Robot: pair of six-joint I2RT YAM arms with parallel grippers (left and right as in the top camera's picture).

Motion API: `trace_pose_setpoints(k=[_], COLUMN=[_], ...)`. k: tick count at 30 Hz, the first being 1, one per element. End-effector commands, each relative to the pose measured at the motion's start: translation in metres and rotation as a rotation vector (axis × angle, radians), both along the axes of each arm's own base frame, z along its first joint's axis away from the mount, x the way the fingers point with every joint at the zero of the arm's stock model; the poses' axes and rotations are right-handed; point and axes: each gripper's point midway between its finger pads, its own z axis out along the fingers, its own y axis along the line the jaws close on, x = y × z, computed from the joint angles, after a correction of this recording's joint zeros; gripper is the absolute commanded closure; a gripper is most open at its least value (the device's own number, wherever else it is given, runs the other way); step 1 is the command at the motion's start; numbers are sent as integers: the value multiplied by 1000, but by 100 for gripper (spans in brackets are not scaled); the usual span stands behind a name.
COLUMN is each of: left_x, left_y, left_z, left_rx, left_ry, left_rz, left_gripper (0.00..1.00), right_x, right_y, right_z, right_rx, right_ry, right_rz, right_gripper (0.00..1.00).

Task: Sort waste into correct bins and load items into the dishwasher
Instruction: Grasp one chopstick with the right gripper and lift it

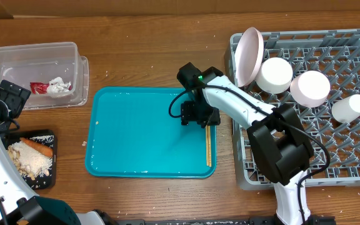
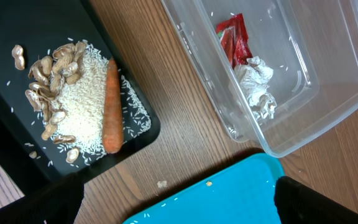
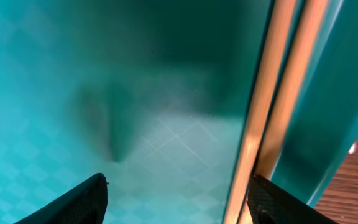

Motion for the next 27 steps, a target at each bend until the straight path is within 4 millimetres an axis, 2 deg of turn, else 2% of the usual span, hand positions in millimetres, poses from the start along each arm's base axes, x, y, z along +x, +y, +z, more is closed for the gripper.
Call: trace_pose_setpoints(k=[1, 5, 7, 10, 12, 14, 18, 23, 27], left_x=[0, 0, 0, 0, 0, 0, 0, 0, 0], left_y=[1, 1, 1, 1, 1, 1, 1, 1, 1], left_z=[1, 1, 1, 1, 1, 1, 1, 1, 1], left_rx=[10, 10, 11, 11, 11, 10, 11, 10, 11], left_ry=[4, 4, 4, 4, 4, 4, 4, 4, 4], left_rz=[-6, -6, -6, -6, -6, -6, -6, -6, -6], left_gripper=[0, 0, 0, 0, 0, 0, 0, 0, 0], right_x=[-6, -7, -7, -7, -4, -4, -2, -3, -3], right_y=[-1, -1, -1, -1, -7, -12, -22, -22, -22], right_z=[-8, -10, -10, -10, -10, -11, -11, -11, -10], right_rx=[-6, -5, -5, -9, -44, -71, -123, -124, -124], right_ry=[21, 24, 23, 20, 5, -2, -17, -15, -15], right_rz=[-13, -17, -20, -26, -52, -57, -69, -68, -64], right_gripper=[26, 26, 35, 54, 69, 78, 83, 89, 96])
